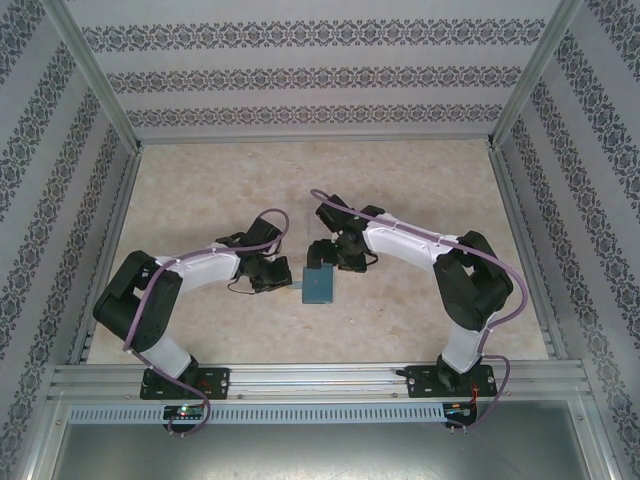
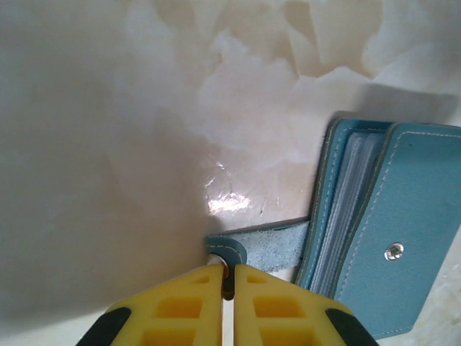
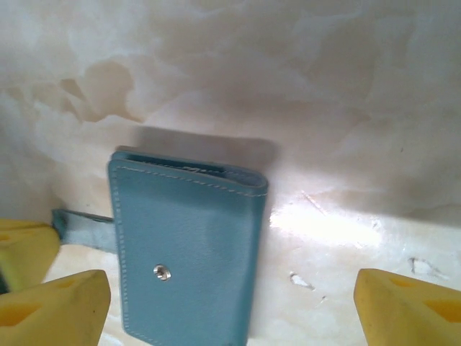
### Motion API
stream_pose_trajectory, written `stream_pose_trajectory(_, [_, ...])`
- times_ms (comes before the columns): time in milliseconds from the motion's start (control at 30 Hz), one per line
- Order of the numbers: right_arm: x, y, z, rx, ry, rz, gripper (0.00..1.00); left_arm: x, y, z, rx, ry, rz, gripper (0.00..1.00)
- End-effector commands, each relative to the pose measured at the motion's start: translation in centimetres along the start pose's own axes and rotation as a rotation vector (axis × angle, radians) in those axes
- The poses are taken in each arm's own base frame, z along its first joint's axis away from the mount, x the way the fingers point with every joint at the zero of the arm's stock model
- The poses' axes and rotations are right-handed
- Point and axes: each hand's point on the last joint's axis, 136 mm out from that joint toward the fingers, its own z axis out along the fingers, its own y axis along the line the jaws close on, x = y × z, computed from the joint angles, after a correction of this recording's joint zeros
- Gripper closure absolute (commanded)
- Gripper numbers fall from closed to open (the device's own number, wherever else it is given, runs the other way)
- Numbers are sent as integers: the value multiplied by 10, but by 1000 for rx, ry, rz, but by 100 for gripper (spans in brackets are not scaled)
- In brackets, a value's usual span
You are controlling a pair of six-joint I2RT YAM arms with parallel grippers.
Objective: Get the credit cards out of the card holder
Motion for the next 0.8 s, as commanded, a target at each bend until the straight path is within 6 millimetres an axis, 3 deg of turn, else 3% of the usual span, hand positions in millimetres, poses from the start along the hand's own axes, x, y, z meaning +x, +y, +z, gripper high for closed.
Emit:
stream_pose_trajectory(0, [-2, -11, 4, 133, -8, 54, 10, 6, 4, 4, 46, 22, -43, 90])
stream_pose_trajectory(133, [-7, -11, 9, 239, -11, 72, 8, 11, 10, 4, 62, 28, -53, 90])
stream_pose_trajectory(433, [-19, 10, 29, 257, -11, 104, 7, 19, 15, 10, 84, 60, -51, 90])
stream_pose_trajectory(767, [-16, 3, 37, 301, 3, 108, 10, 23, 20, 14, 93, 75, -55, 90])
